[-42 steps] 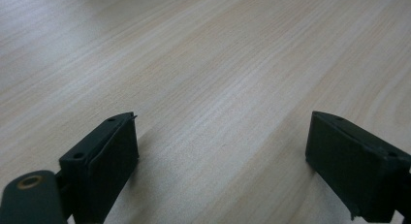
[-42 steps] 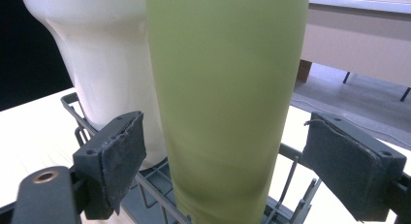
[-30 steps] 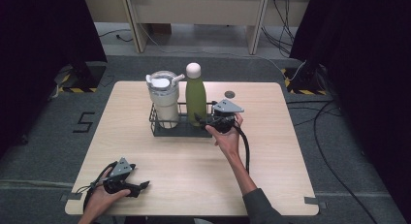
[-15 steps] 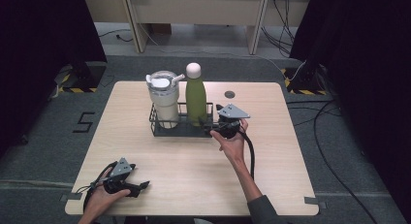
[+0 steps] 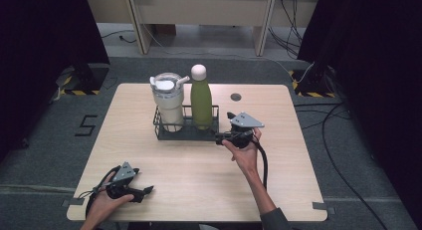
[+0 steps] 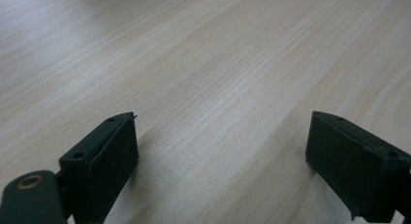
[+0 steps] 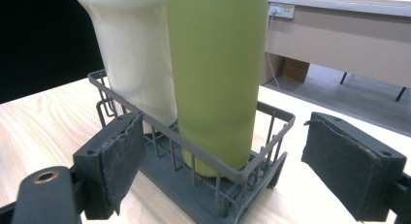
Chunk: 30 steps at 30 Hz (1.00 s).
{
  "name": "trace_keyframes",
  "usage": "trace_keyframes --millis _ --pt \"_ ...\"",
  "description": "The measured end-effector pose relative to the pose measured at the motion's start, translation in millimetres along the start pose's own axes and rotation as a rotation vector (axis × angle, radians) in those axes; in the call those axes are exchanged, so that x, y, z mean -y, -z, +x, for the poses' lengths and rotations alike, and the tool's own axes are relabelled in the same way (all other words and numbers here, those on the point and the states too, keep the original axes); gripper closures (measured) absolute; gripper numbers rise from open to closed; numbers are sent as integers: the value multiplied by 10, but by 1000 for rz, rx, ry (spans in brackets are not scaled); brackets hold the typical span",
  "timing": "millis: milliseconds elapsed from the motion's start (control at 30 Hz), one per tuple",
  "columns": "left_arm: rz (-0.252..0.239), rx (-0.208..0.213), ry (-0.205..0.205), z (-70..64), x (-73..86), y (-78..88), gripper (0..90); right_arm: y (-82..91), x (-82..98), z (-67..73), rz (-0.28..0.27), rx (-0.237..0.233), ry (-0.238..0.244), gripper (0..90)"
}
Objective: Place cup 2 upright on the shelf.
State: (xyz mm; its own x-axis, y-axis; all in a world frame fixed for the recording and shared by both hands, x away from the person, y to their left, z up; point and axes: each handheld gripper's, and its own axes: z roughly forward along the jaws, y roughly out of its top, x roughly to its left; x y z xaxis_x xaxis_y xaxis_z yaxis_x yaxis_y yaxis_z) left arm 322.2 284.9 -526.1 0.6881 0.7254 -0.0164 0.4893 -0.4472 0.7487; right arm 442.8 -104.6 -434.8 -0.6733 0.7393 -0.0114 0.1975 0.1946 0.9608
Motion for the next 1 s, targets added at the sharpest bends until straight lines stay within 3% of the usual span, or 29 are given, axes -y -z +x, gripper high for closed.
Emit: trace_keyframes --millis 300,1000 --pt "0 0 0 0 0 0 108 135 81 7 -14 2 -18 153" --pt "1 1 0 1 0 0 107 323 267 63 23 -16 -16 154"
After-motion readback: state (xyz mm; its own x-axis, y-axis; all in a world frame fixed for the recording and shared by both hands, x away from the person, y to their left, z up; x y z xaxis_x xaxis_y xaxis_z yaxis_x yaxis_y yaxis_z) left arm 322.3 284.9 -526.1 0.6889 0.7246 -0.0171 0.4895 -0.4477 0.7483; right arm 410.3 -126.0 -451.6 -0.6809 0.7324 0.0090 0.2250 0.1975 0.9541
